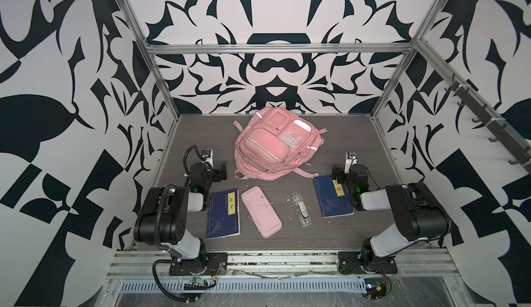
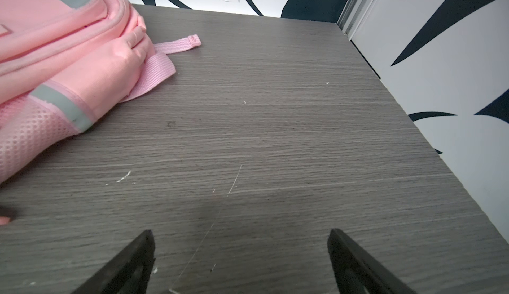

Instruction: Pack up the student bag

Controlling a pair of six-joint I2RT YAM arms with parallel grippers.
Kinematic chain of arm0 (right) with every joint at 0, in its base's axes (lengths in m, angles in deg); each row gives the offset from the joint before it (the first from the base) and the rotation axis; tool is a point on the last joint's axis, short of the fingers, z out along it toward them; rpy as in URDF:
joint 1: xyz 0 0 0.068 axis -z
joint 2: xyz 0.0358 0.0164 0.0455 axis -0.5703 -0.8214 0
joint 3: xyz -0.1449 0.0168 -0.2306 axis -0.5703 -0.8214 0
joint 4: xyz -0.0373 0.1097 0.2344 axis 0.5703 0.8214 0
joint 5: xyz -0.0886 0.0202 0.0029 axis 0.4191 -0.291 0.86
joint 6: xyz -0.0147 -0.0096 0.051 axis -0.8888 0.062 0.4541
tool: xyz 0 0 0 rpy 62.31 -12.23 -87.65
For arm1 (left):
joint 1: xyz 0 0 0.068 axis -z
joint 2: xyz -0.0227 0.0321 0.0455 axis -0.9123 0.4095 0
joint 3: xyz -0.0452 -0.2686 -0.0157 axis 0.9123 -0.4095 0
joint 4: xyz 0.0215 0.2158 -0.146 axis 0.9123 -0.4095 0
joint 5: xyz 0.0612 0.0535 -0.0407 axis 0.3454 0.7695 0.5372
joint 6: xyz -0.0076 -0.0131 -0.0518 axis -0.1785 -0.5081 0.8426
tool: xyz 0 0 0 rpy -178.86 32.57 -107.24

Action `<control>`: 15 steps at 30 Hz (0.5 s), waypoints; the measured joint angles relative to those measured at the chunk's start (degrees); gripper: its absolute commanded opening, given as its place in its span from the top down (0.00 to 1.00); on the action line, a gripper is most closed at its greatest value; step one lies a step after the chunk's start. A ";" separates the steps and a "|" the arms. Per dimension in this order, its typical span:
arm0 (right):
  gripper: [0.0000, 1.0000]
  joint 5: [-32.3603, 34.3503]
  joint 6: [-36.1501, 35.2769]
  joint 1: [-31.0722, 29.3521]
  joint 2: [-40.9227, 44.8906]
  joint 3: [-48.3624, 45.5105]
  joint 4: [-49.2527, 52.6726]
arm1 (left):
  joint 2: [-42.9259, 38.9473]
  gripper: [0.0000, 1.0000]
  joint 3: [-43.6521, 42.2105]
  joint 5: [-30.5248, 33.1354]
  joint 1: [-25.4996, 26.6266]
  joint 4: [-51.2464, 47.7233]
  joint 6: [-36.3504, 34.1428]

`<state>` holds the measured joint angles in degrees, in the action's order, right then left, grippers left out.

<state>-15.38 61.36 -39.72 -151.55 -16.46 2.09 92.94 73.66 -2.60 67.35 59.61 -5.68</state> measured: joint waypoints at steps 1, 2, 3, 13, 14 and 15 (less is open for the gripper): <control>0.00 0.00 0.00 0.00 0.00 0.00 0.00 | 0.00 0.01 0.00 -0.02 0.00 -0.04 0.00; 0.00 0.00 0.00 0.00 0.00 0.00 0.00 | 0.00 0.01 0.00 -0.02 0.00 -0.04 0.00; 0.00 0.00 0.00 0.00 0.00 0.00 0.00 | 0.00 0.01 0.00 -0.04 0.00 -0.07 0.00; 0.00 0.00 0.00 0.00 0.00 0.00 0.00 | 0.00 0.01 0.00 -0.04 0.00 -0.04 0.00; 0.01 0.00 0.00 0.00 0.00 0.00 0.00 | 0.00 0.01 0.00 0.17 0.04 -0.02 0.02; 0.02 0.00 0.00 0.00 0.00 0.00 0.00 | 0.00 0.01 -0.04 0.70 0.17 0.04 0.13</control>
<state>-15.38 61.36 -39.72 -151.55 -16.46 2.09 92.94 73.61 -1.90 67.52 59.65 -5.55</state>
